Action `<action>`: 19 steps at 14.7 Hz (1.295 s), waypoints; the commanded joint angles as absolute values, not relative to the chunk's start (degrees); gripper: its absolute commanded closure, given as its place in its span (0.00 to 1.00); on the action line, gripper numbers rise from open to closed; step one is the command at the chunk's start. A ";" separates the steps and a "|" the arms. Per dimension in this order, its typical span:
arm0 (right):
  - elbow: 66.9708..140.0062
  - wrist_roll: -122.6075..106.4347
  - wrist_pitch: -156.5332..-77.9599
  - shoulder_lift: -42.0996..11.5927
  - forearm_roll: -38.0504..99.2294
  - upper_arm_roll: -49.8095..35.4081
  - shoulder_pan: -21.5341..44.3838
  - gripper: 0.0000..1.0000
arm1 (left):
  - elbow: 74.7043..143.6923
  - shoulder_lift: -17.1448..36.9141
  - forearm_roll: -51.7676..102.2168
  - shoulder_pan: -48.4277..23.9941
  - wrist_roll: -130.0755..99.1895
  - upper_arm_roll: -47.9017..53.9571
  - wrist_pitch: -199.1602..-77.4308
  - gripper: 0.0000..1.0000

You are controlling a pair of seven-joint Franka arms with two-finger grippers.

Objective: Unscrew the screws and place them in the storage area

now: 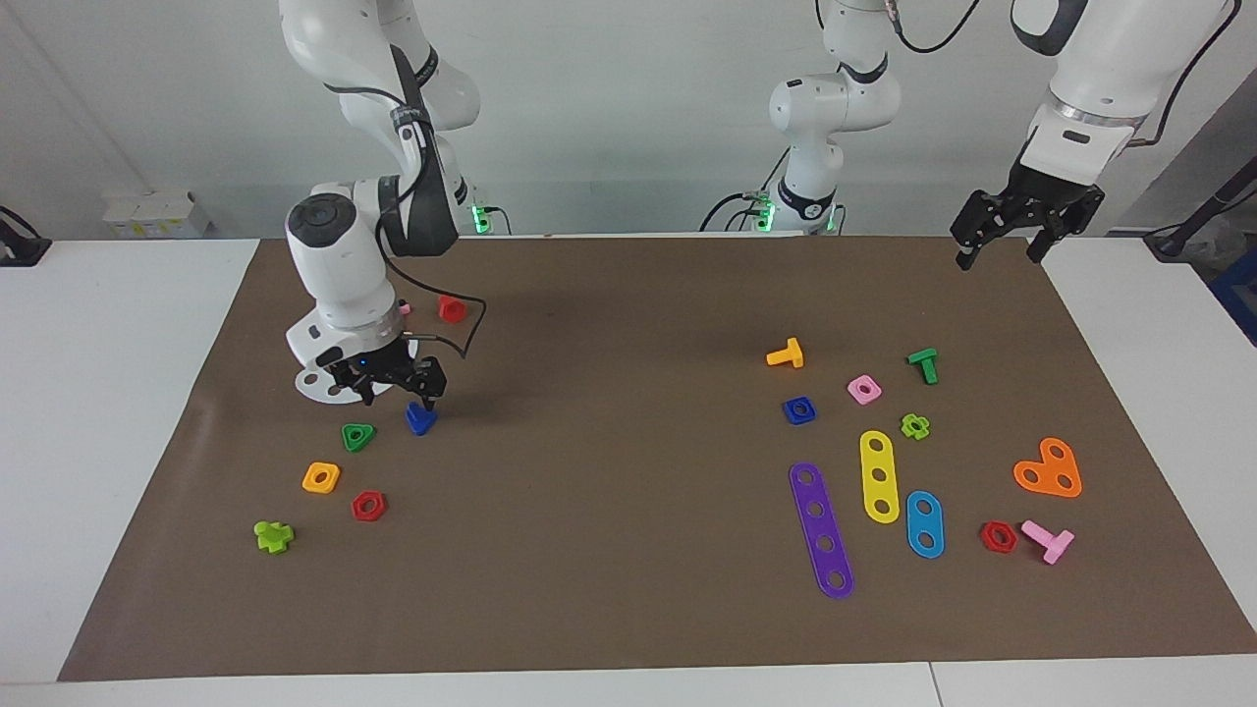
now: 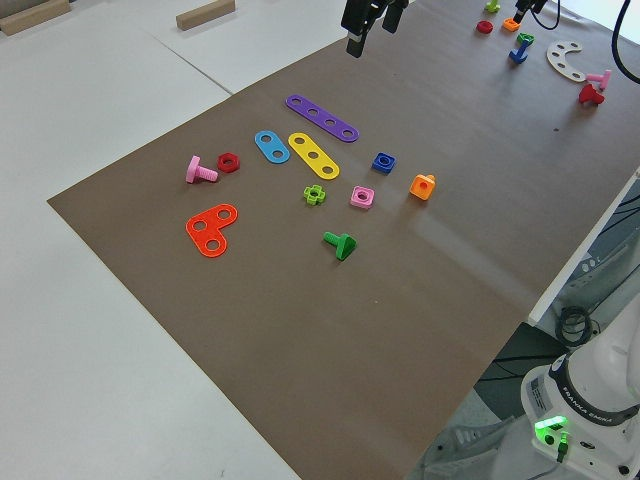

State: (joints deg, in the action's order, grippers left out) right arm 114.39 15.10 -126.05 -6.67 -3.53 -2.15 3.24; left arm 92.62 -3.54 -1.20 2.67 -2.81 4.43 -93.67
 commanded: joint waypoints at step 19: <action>92.37 8.35 -92.10 1.05 1.32 -2.20 -0.70 0.00 | 96.50 -5.63 3.43 5.27 2.72 4.22 -91.66 0.00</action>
State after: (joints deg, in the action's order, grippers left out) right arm 89.18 9.76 -91.59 -1.13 -0.14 -2.10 -0.30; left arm 95.29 -4.15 2.36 4.38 1.72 4.01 -91.51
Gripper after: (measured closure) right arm 0.000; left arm 0.000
